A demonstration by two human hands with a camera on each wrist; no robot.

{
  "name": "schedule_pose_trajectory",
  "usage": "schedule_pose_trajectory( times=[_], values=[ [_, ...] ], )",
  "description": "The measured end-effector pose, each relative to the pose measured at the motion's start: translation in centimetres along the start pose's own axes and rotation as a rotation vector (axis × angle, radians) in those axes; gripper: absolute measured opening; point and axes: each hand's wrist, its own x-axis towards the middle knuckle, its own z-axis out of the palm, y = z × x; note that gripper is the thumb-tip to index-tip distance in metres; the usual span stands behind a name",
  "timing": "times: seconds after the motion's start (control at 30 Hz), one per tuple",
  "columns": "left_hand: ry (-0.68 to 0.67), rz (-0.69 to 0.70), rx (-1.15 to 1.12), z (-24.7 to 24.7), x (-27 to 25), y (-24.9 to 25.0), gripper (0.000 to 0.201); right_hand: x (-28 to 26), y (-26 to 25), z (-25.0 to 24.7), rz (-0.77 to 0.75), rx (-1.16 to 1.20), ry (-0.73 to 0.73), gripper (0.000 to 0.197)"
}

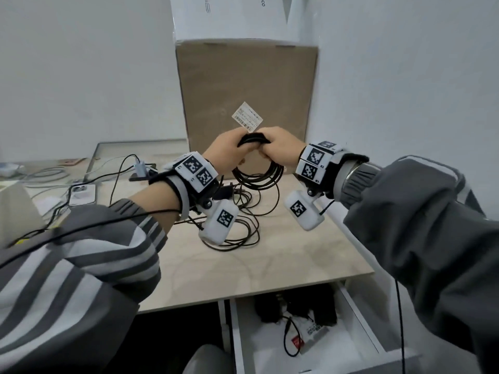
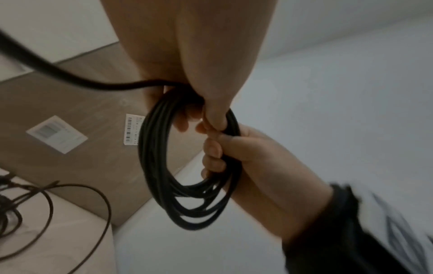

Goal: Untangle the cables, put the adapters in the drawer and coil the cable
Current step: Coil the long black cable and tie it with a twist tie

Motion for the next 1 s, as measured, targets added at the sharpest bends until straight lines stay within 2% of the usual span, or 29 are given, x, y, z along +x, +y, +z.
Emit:
schedule_pose_trajectory(
  times=[0.1,0.17,0.23,0.27,0.33,0.4,0.43,0.5,0.57,0.6,0.63,0.67,0.73,0.8,0.9,1.0],
  values=[
    [-0.018,-0.175,-0.474,0.6,-0.2,-1.7,0.015,-0.2,0.7,1.3,0.103,0.196,0.268,0.027],
    [-0.12,-0.241,-0.828,1.0,-0.5,-2.1,0.015,-0.3,1.4,2.0,0.165,0.341,0.382,0.03],
    [-0.2,-0.264,-1.027,1.4,-0.6,-2.1,0.018,-0.5,2.0,2.9,0.239,0.526,0.456,0.031],
    [-0.196,-0.269,-1.048,1.6,-0.6,-1.9,0.02,-0.7,2.3,3.3,0.267,0.611,0.463,0.03],
    [-0.064,-0.276,-0.894,1.8,-0.2,-1.6,0.022,-1.1,2.6,3.6,0.281,0.725,0.383,0.025],
    [0.036,-0.21,-0.538,1.5,0.2,-1.5,0.022,-1.7,2.7,2.9,0.264,0.769,0.212,0.019],
    [0.017,-0.156,-0.34,1.3,0.4,-1.3,0.021,-2.1,2.6,2.3,0.247,0.756,0.121,0.015],
    [-0.112,-0.055,0.049,1.0,0.5,-0.8,0.018,-2.3,2.2,0.8,0.199,0.647,-0.009,0.011],
    [-0.206,0.005,0.28,1.2,0.3,-0.1,0.023,-2.1,1.7,-0.3,0.162,0.509,-0.083,0.016],
    [-0.22,0.035,0.311,1.5,0.3,0.1,0.027,-1.9,1.3,-0.4,0.169,0.443,-0.112,0.013],
    [-0.218,0.07,0.293,1.8,0.3,0.3,0.029,-1.7,1.0,-0.3,0.18,0.358,-0.113,0.018],
    [-0.21,0.091,0.25,2.0,0.4,0.5,0.029,-1.5,1.0,0.1,0.189,0.24,-0.077,0.032],
    [-0.197,0.075,0.172,2.3,0.7,0.7,0.028,-1.3,1.1,1.2,0.209,-0.019,0.1,0.06],
    [-0.177,0.022,0.069,2.8,0.5,0.5,0.022,-1.3,1.2,1.9,0.219,-0.102,0.3,0.065],
    [-0.113,-0.029,-0.179,3.3,-0.1,-0.8,0.019,-0.7,2.0,1.9,0.278,0.022,0.476,0.059],
    [-0.158,-0.086,-0.621,3.7,-0.8,-2.1,0.022,-0.5,2.7,2.1,0.33,0.368,0.677,0.055]
  ],
)
